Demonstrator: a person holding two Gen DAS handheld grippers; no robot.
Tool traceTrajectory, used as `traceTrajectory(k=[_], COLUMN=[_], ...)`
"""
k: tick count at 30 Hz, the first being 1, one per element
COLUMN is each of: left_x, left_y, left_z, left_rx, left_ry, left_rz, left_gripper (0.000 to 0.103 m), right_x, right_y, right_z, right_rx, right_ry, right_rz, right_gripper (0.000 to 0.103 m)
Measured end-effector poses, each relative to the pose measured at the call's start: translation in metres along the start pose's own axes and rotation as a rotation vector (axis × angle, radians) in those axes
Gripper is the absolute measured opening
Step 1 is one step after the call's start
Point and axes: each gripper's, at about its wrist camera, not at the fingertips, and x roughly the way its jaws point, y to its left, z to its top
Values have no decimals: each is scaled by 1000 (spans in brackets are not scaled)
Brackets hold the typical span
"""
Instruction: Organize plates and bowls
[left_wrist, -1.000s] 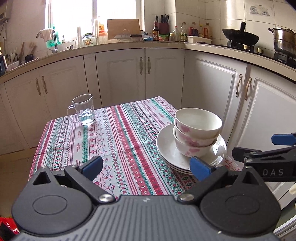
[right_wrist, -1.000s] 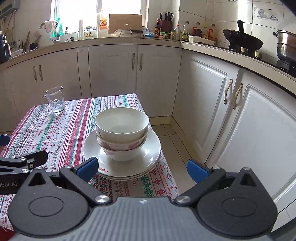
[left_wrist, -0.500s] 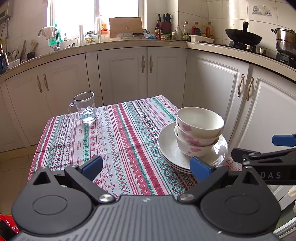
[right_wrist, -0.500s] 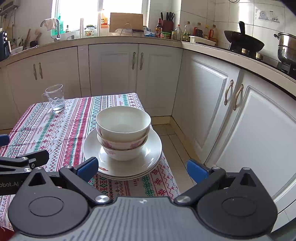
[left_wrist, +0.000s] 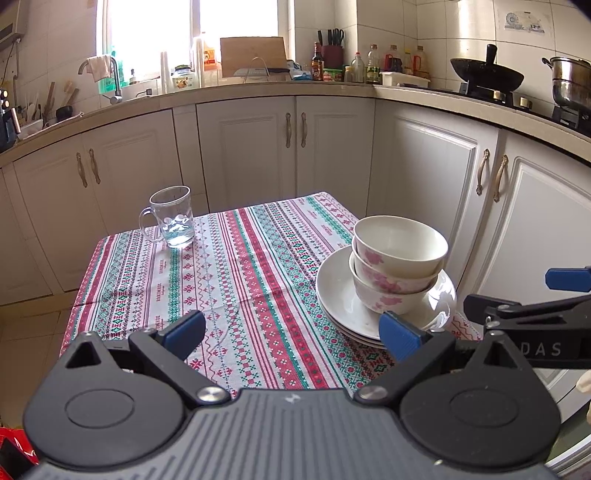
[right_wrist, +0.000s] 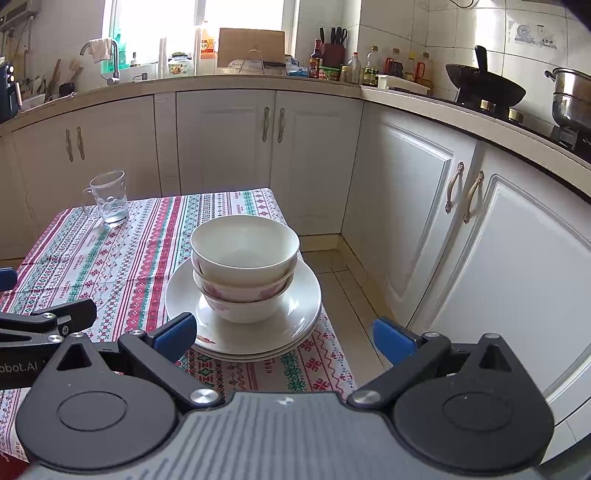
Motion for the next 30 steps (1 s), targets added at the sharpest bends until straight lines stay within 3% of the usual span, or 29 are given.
traceTrajectory(k=[30], left_x=[2], left_y=[0], left_z=[-1], left_rx=[-8], left_ry=[6], left_rz=[4], left_gripper=[100], right_x=[0], right_y=[1], right_z=[0], right_rx=[-4], right_ry=[0], right_rz=[-6], right_gripper=[103])
